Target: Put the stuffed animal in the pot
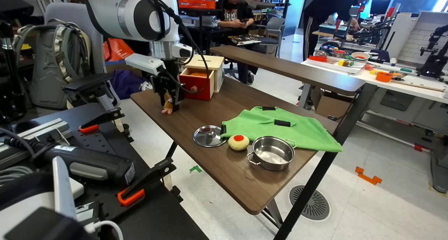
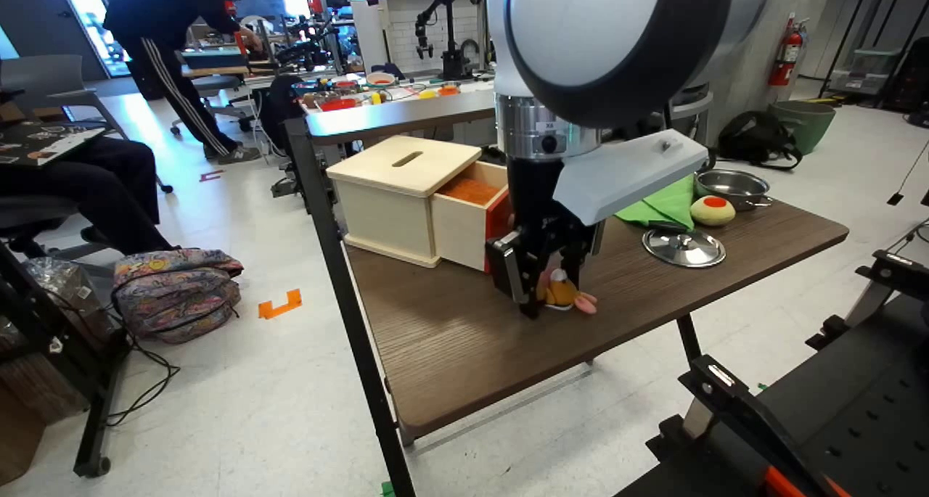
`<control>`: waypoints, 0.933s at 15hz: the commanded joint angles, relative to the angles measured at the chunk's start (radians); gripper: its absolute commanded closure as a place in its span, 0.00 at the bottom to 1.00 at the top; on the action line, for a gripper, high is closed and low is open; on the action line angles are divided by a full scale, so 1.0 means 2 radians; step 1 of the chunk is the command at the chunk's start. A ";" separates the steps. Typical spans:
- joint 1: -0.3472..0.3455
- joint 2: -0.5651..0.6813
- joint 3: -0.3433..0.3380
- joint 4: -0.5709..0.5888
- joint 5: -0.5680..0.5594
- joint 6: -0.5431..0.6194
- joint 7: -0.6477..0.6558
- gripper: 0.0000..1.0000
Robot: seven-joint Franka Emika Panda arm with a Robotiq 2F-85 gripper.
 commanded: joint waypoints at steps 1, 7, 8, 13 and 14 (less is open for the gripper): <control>0.010 0.010 -0.009 0.012 0.005 0.007 -0.014 0.66; -0.014 -0.036 0.012 -0.027 0.028 0.010 -0.043 0.97; -0.016 -0.042 0.013 -0.031 0.032 0.010 -0.046 0.96; -0.026 -0.108 0.010 -0.081 0.049 0.017 -0.051 0.96; -0.029 -0.123 0.010 -0.091 0.055 0.021 -0.049 0.96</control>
